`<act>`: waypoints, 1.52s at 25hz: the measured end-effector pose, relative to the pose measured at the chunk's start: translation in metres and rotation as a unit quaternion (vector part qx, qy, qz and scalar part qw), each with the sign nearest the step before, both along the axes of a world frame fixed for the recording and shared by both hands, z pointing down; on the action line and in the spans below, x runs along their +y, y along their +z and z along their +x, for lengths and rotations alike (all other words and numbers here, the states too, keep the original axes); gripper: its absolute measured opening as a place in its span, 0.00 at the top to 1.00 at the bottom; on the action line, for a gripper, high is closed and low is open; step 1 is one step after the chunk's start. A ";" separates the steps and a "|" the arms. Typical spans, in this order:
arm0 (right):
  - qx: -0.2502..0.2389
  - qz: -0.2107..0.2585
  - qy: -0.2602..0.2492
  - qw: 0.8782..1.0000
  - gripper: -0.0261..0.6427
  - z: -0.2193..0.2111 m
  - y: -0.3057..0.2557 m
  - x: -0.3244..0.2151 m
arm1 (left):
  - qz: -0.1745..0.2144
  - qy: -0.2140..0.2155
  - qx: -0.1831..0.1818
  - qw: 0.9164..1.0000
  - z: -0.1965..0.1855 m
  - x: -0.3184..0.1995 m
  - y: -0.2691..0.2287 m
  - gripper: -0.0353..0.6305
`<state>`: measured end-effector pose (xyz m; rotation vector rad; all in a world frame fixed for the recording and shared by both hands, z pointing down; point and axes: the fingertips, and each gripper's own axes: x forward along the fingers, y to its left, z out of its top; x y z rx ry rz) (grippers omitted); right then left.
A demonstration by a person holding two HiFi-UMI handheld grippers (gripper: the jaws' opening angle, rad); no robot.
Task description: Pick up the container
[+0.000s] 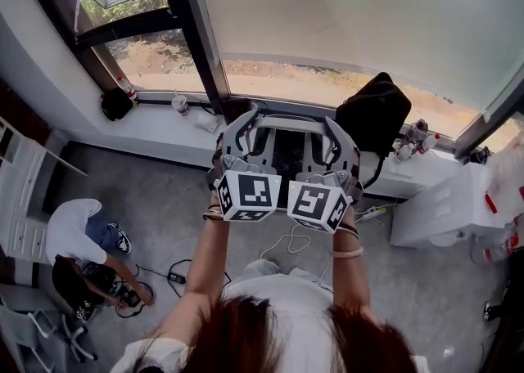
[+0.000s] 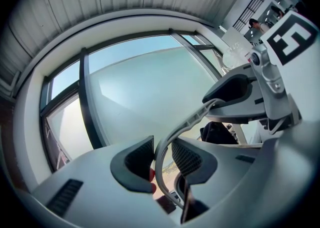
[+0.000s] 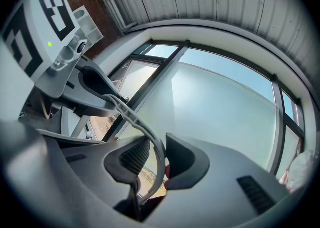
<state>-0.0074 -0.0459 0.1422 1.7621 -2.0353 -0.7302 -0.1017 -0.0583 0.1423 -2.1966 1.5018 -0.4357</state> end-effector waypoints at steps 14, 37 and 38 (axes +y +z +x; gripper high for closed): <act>0.006 0.014 -0.046 0.999 0.80 0.043 -0.023 0.050 | 0.014 -0.040 0.012 0.999 0.042 0.058 -0.021 0.76; -0.005 0.009 -0.055 0.998 0.80 0.036 -0.037 0.103 | 0.021 -0.047 0.012 0.999 0.036 0.112 -0.034 0.76; -0.004 0.010 -0.053 0.999 0.80 0.034 -0.038 0.103 | 0.022 -0.045 0.012 0.999 0.034 0.111 -0.035 0.76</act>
